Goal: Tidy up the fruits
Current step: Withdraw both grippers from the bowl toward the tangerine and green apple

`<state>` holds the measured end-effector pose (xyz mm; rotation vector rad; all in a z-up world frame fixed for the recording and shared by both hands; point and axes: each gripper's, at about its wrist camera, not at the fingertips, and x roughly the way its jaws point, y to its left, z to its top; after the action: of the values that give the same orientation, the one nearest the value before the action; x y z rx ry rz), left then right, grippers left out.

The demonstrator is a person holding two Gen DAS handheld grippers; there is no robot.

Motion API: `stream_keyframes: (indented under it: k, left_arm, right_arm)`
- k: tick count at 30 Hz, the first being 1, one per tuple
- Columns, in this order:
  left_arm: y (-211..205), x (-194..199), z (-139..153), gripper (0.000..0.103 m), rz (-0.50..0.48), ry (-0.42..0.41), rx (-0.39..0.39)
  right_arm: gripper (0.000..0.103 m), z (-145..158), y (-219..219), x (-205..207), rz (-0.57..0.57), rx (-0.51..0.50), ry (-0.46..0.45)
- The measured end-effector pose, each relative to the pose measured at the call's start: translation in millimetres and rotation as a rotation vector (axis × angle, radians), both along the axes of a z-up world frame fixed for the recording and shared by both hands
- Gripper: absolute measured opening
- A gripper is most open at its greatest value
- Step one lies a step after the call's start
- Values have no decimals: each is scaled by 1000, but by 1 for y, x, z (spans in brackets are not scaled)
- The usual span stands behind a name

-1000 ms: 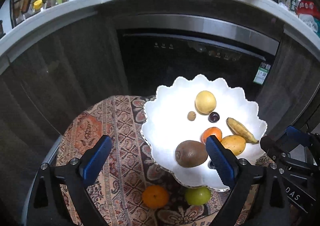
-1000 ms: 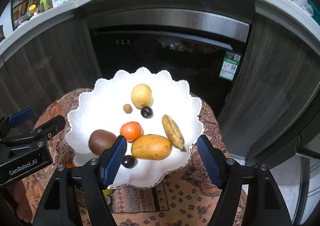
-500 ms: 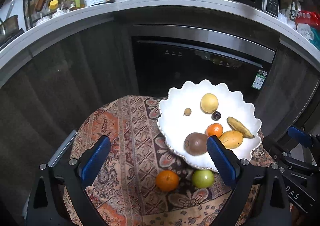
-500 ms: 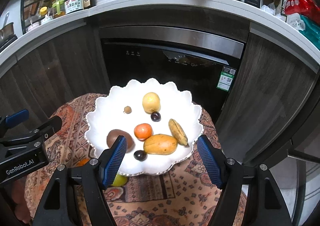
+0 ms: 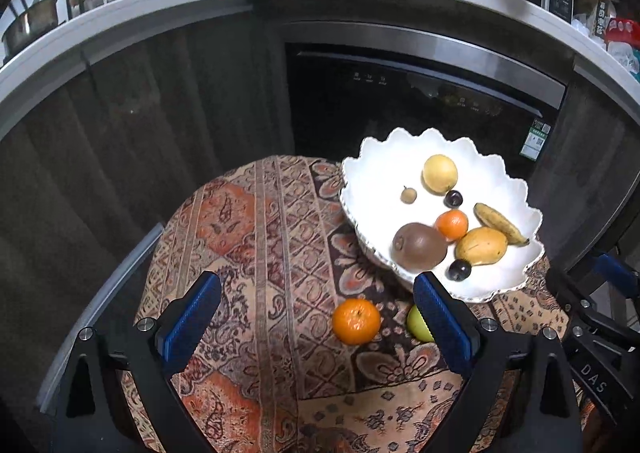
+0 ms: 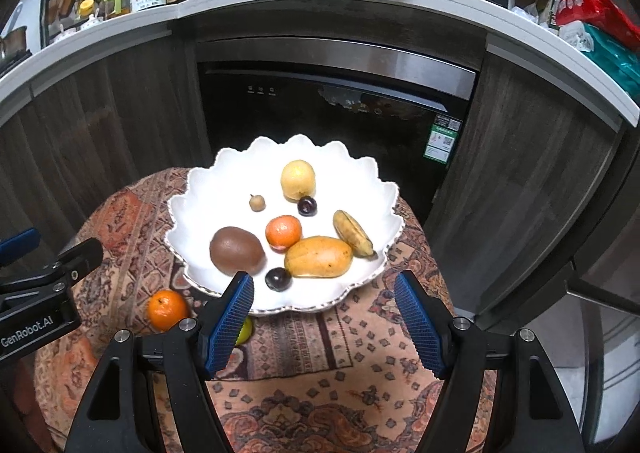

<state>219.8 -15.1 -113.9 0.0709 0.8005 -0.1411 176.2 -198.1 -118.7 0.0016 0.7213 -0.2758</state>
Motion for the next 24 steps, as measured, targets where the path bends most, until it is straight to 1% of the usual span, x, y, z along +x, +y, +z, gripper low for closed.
stream_keyframes:
  k: [2,8,13,21,24]
  left_arm:
    - [0,-1,-8,98,1,3,-4]
    - [-1,-2,-29,98,-3,16,-11]
    - [-4,3,-47,98,-4,33,8]
    - [-12,15,-77,98,-6,64,22]
    - [-14,20,-86,97,-4,74,17]
  right_arm:
    - [80,-3,-2,-2,-19,-7,-9]
    - [80,-17,-7,-2,-51,6,-9]
    - [80,-32,-8,-1,-63,8,3]
    - [80,-55,-10,5,-75,25,45]
    - [80,-62,-11,7,-77,28,60]
